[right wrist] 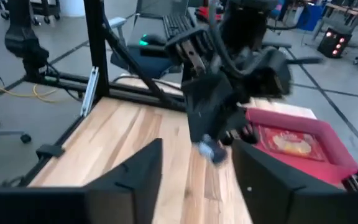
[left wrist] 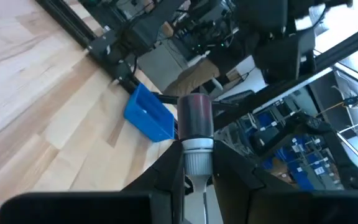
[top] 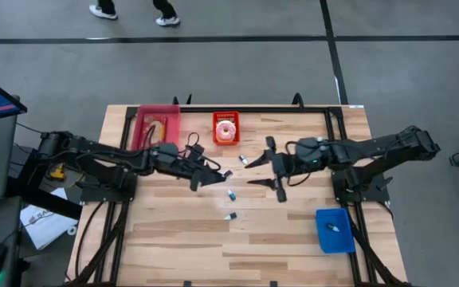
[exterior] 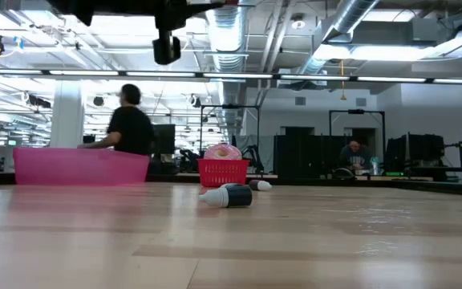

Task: Pick & Place Food Item
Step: Put the bottom red food coloring into the blue bin

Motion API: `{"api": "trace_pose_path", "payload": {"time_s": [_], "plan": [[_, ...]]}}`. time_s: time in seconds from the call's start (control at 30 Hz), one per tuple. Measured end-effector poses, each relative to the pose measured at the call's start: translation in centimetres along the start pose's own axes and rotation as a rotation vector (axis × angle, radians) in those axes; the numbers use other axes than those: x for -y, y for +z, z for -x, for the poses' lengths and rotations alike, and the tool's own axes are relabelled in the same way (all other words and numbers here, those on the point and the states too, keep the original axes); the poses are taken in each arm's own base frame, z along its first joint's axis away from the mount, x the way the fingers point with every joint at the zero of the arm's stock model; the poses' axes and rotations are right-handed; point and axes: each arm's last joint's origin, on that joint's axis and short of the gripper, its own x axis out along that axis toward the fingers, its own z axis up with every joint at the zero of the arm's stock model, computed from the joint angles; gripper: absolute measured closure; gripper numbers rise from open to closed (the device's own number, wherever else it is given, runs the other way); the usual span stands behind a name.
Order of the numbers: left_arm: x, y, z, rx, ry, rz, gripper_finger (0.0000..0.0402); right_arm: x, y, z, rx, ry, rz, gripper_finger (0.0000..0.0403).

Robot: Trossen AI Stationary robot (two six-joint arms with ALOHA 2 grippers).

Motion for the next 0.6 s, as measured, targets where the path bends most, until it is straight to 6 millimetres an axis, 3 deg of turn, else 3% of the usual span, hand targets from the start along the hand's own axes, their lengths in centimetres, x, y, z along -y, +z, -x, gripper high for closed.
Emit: {"api": "trace_pose_path", "payload": {"time_s": [0.2,0.6], "plan": [[0.8,0.8,-1.7,-0.014,-0.031,-0.006,0.0340,-0.1,0.3,-2.4,-0.048,0.020,0.036,0.0151],[2.4,1.4,-2.7,-0.038,-0.093,-0.011,0.0339,-0.4,-0.2,-2.5,-0.105,0.080,0.075,0.0147]]}}
